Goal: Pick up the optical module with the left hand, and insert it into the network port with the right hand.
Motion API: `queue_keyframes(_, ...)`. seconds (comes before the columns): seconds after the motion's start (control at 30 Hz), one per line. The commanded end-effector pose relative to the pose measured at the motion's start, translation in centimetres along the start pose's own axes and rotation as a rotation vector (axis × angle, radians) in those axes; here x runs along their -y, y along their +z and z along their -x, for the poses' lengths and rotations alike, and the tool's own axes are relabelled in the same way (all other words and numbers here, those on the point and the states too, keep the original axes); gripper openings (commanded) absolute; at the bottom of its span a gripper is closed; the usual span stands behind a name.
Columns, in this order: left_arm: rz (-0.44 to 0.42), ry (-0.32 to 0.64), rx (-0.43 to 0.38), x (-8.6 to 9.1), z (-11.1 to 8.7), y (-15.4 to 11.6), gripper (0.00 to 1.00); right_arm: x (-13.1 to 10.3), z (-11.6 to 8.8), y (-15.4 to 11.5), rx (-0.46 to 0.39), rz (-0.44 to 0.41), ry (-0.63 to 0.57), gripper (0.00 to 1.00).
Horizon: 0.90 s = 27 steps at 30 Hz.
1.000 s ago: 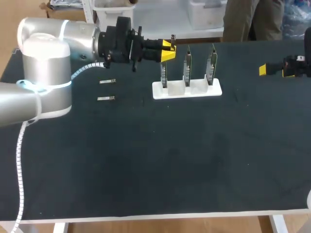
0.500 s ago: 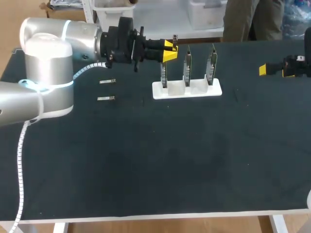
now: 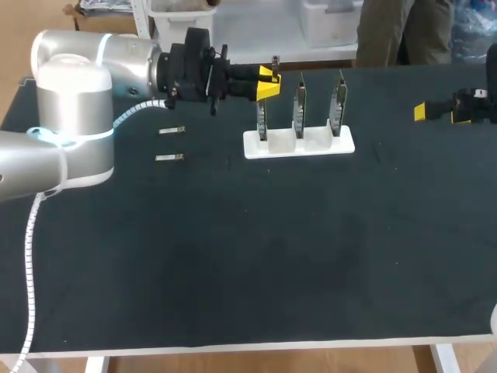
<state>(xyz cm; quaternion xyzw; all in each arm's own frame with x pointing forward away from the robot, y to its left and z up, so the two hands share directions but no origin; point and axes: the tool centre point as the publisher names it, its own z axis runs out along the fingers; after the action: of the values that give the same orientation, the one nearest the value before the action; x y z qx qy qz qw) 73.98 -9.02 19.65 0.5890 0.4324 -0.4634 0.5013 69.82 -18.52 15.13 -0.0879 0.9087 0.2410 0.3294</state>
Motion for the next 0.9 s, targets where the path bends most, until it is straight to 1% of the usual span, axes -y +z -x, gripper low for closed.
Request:
queue_keyframes(0.03, -0.032, 0.002, -0.004, -1.4, -0.2, 0.2, 0.0, 0.0, 0.0, 0.0, 0.0, -0.001, 0.0, 1.0)
queue_keyframes(0.23, -0.059, 0.001, 0.002, -2.1, -0.1, 0.7, 0.0, 0.0, 0.0, 0.0, 0.0, -0.001, 0.0, 1.0)
queue_keyframes(0.43, -0.067, -0.012, 0.009, -2.5, -0.4, 0.7, 0.0, 0.0, 0.0, 0.0, 0.0, -0.001, 0.0, 1.0)
queue_keyframes(0.63, -0.062, -0.029, 0.019, -2.8, -0.7, 0.4, 0.0, 0.0, 0.0, 0.0, 0.0, -0.001, 0.0, 1.0)
queue_keyframes(0.9, -0.055, -0.051, 0.016, -2.6, -1.1, 0.3, 0.0, 0.0, 0.0, 0.0, 0.0, -0.001, 0.0, 1.0)
